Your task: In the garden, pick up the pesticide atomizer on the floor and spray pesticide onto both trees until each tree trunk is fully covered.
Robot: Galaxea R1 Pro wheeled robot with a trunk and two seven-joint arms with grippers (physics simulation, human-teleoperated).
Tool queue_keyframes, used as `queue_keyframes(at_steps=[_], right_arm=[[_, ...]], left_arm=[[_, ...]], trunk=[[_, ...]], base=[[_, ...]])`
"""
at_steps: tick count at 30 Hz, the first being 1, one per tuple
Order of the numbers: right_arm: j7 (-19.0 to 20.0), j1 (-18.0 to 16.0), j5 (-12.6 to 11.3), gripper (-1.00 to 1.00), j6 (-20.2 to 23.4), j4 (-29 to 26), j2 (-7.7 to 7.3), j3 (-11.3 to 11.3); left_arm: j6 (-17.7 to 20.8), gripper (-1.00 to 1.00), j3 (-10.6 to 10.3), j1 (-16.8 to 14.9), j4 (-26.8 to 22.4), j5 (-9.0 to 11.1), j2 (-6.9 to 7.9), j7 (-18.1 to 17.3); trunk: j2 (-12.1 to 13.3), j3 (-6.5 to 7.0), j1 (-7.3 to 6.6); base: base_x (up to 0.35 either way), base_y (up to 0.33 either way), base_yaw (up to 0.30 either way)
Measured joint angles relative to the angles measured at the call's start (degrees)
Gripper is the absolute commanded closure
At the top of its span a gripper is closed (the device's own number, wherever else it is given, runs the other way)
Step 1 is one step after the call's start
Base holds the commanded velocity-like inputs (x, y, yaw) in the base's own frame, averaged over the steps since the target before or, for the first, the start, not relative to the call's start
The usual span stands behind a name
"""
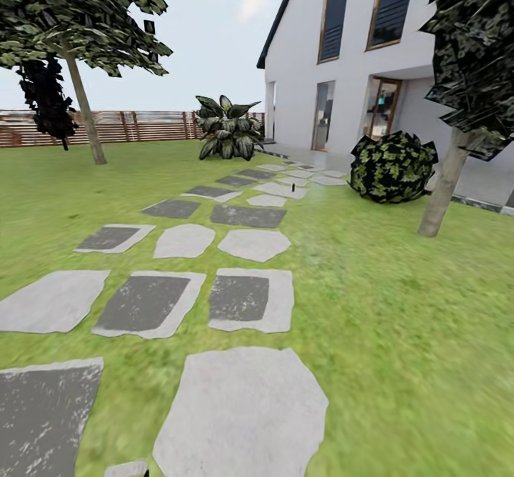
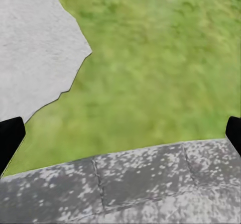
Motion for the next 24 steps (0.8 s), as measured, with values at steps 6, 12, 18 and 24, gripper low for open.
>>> queue_keyframes(at_steps=[6, 12, 18, 24], right_arm=[[0.0, 0.0, 0.0, -1.0, 0.0, 0.0, 0.0, 0.01], [0.0, 0.0, 0.0, -1.0, 0.0, 0.0, 0.0, 0.01], [0.0, 0.0, 0.0, -1.0, 0.0, 0.0, 0.0, 0.02], [0.0, 0.0, -0.01, -1.0, 0.0, -0.03, 0.0, 0.01]], left_arm=[[0.0, -1.0, 0.0, 0.0, 0.0, 0.0, 0.0, 0.0], [0.0, -1.0, 0.0, 0.0, 0.0, 0.0, 0.0, 0.0], [0.0, -1.0, 0.0, 0.0, 0.0, 0.0, 0.0, 0.0], [0.0, -1.0, 0.0, 0.0, 0.0, 0.0, 0.0, 0.0]], trunk=[[0.0, 0.0, 0.0], [0.0, 0.0, 0.0], [0.0, 0.0, 0.0], [0.0, 0.0, 0.0]], base=[[0.335, 0.0, 0.0], [0.335, 0.0, 0.0], [0.335, 0.0, 0.0], [0.335, 0.0, 0.0]])
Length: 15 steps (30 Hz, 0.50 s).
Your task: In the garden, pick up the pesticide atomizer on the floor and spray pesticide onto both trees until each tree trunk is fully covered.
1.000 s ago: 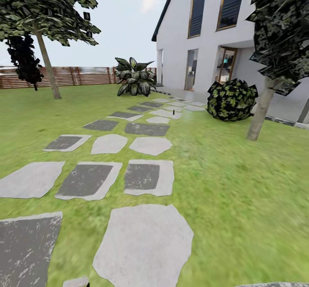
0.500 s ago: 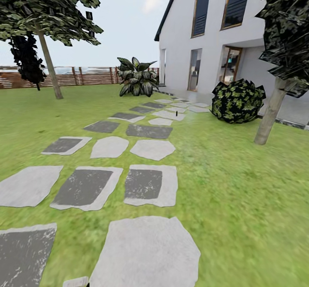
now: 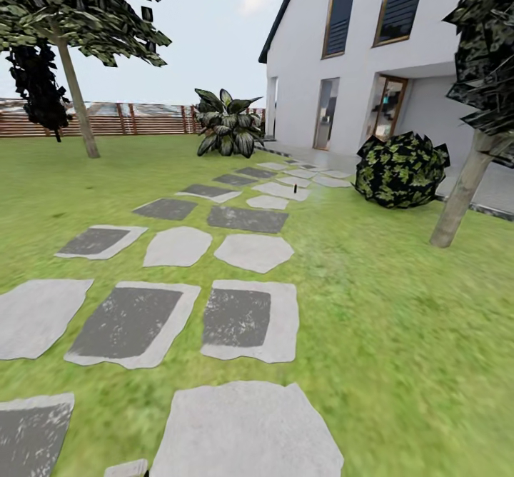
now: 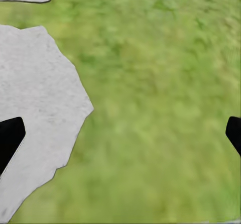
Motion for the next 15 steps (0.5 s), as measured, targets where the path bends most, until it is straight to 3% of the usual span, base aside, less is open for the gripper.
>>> queue_keyframes(at_steps=[15], right_arm=[[0.0, 0.0, 0.02, -1.0, 0.0, 0.02, 0.0, 0.0]], left_arm=[[0.0, -1.0, 0.0, 0.0, 0.0, 0.0, 0.0, 0.0]], trunk=[[0.0, 0.0, 0.0]], base=[[0.335, 0.0, 0.0]])
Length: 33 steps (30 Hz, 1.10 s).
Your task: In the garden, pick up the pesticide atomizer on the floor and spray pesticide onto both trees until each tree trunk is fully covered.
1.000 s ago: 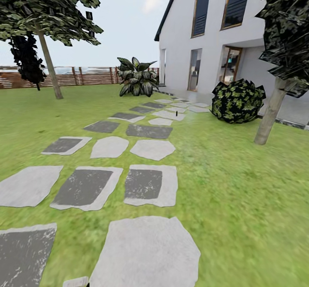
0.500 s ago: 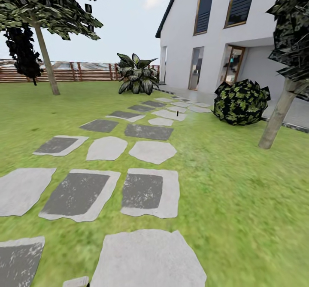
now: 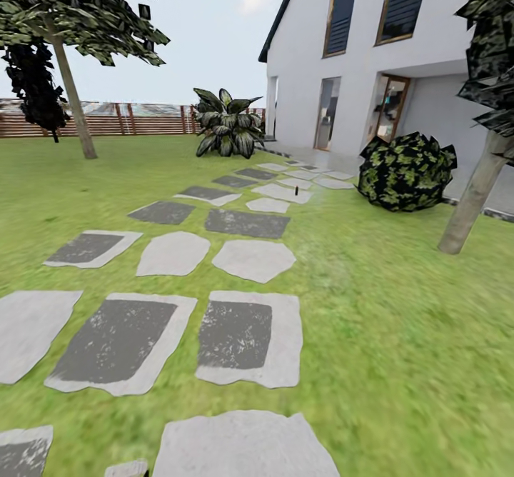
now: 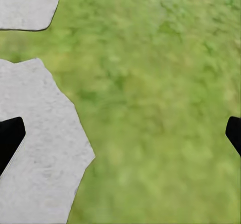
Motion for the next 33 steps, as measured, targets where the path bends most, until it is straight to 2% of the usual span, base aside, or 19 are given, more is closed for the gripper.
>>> queue_keyframes(at_steps=[33], right_arm=[[0.0, 0.0, 0.0, -1.0, 0.0, 0.01, 0.0, 0.0]], left_arm=[[0.0, -1.0, 0.0, 0.0, 0.0, 0.0, 0.0, 0.0]], trunk=[[0.0, 0.0, 0.0]], base=[[0.335, 0.0, 0.0]])
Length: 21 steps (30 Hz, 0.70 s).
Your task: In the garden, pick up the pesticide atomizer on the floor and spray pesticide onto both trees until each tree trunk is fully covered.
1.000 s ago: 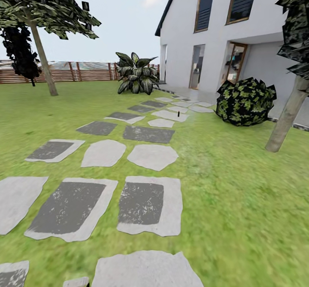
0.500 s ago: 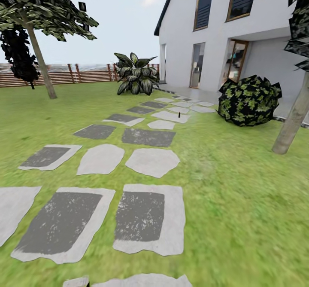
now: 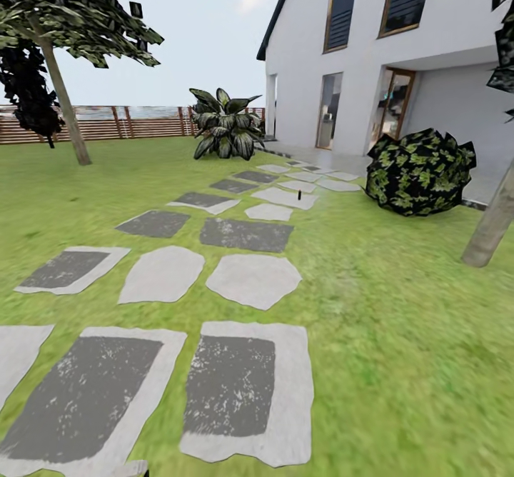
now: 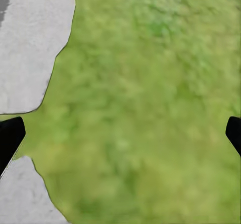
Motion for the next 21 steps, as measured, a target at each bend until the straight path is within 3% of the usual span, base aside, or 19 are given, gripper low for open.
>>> queue_keyframes(at_steps=[21], right_arm=[[0.0, 0.0, 0.0, -1.0, 0.0, 0.0, 0.0, 0.0]], left_arm=[[0.0, -1.0, 0.0, 0.0, 0.01, 0.0, 0.0, 0.0]], trunk=[[0.0, 0.0, 0.0]], base=[[0.335, 0.0, 0.0]])
